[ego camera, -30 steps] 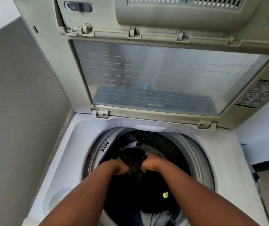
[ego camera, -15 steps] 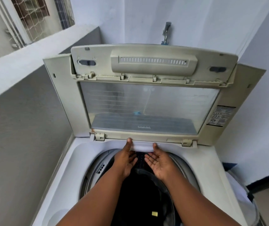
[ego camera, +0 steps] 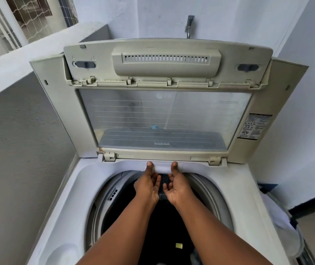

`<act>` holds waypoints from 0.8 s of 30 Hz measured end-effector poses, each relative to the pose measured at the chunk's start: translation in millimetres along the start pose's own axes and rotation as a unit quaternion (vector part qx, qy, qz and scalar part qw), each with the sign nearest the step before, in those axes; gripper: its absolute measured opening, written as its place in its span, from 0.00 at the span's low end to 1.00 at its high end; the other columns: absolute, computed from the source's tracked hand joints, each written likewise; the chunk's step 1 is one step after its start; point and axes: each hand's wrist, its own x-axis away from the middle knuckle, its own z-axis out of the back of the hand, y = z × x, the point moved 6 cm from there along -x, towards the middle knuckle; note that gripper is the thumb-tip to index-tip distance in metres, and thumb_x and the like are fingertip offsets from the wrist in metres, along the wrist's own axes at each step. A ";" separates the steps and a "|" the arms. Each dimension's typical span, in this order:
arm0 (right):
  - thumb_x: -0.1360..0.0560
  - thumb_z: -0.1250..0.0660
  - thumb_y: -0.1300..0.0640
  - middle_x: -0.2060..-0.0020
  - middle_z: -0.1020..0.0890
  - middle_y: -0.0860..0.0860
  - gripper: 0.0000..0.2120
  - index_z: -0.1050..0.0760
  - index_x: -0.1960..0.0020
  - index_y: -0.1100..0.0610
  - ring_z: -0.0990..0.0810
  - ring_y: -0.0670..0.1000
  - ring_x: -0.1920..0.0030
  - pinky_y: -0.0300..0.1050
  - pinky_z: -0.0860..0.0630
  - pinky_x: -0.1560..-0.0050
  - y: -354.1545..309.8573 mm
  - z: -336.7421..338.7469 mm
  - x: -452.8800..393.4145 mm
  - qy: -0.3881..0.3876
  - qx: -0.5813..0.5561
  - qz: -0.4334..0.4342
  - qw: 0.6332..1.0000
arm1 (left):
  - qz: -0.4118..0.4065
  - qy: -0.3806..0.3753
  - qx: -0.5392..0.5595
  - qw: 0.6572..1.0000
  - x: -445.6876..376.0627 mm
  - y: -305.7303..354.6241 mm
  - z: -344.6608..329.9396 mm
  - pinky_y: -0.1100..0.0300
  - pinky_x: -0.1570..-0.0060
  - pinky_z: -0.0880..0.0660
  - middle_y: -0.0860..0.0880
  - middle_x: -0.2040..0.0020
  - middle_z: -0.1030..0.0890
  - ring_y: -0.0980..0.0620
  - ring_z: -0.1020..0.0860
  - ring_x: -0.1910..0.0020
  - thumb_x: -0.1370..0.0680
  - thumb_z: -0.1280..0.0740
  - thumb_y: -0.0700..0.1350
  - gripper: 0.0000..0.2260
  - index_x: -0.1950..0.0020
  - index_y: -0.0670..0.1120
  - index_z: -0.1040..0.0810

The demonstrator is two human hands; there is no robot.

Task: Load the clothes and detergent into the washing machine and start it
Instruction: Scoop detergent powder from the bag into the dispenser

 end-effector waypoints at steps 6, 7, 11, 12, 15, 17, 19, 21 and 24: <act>0.25 0.37 0.38 0.56 0.19 0.53 0.20 0.22 0.50 0.54 0.22 0.51 0.62 0.41 0.32 0.67 7.4 -4.9 -6.3 0.017 0.050 0.023 0.998 | -0.054 -0.009 -0.053 0.997 1.4 -0.1 -2.7 0.62 0.76 0.24 0.46 0.70 0.17 0.53 0.18 0.72 0.23 0.32 0.48 0.11 0.55 0.39 0.24; 0.25 0.37 0.37 0.54 0.18 0.54 0.21 0.22 0.49 0.54 0.21 0.52 0.61 0.41 0.31 0.66 8.4 -5.3 -8.4 0.022 0.053 0.028 0.998 | -0.058 -0.009 -0.066 0.996 1.5 0.5 -3.0 0.61 0.76 0.24 0.46 0.69 0.16 0.52 0.17 0.72 0.22 0.32 0.49 0.12 0.54 0.40 0.24; 0.28 0.40 0.32 0.46 0.18 0.57 0.29 0.23 0.42 0.55 0.19 0.55 0.56 0.42 0.28 0.66 11.6 -7.7 -7.7 0.028 0.070 0.043 0.996 | -0.086 0.023 -0.112 0.990 1.6 1.4 1.0 0.60 0.68 0.25 0.43 0.55 0.18 0.49 0.18 0.60 0.23 0.33 0.53 0.17 0.44 0.42 0.29; 0.29 0.40 0.31 0.47 0.18 0.56 0.31 0.23 0.42 0.55 0.19 0.55 0.56 0.42 0.28 0.66 12.2 -7.8 -7.7 0.028 0.076 0.043 0.996 | -0.092 0.031 -0.113 0.989 2.2 1.2 1.4 0.61 0.67 0.26 0.43 0.54 0.19 0.49 0.19 0.59 0.23 0.33 0.53 0.17 0.43 0.42 0.30; 0.29 0.36 0.33 0.55 0.18 0.54 0.28 0.21 0.46 0.56 0.21 0.54 0.61 0.43 0.28 0.65 10.7 -4.3 -7.0 0.019 0.065 0.039 0.997 | -0.105 0.045 -0.131 0.985 1.6 -0.2 2.2 0.60 0.67 0.27 0.42 0.53 0.19 0.48 0.19 0.58 0.23 0.33 0.54 0.16 0.46 0.43 0.29; 0.26 0.35 0.38 0.60 0.21 0.54 0.22 0.21 0.48 0.57 0.24 0.51 0.65 0.44 0.28 0.66 8.7 0.5 -8.8 0.012 0.059 0.040 0.997 | -0.115 0.054 -0.155 0.980 -0.1 0.7 3.4 0.58 0.64 0.26 0.41 0.53 0.18 0.46 0.18 0.57 0.23 0.33 0.55 0.15 0.50 0.43 0.28; 0.24 0.35 0.42 0.61 0.23 0.53 0.18 0.22 0.48 0.57 0.27 0.49 0.65 0.43 0.29 0.67 6.1 5.8 -8.7 0.021 0.057 0.049 0.997 | -0.129 0.064 -0.185 0.972 -2.3 1.9 5.2 0.56 0.63 0.26 0.42 0.55 0.17 0.45 0.17 0.58 0.24 0.34 0.56 0.15 0.53 0.43 0.27; 0.24 0.34 0.44 0.62 0.25 0.53 0.16 0.23 0.48 0.58 0.28 0.49 0.66 0.43 0.28 0.68 4.8 7.0 -6.8 0.028 0.051 0.064 0.996 | -0.134 0.073 -0.201 0.968 -0.5 3.9 4.0 0.55 0.63 0.26 0.42 0.58 0.17 0.44 0.18 0.59 0.25 0.35 0.56 0.16 0.54 0.42 0.25; 0.24 0.33 0.47 0.64 0.24 0.53 0.13 0.24 0.51 0.58 0.27 0.48 0.68 0.42 0.27 0.69 6.4 8.0 -1.1 0.030 0.028 0.084 0.996 | -0.135 0.074 -0.194 0.969 3.8 2.1 3.9 0.55 0.66 0.26 0.41 0.62 0.18 0.42 0.19 0.64 0.28 0.36 0.55 0.17 0.58 0.40 0.24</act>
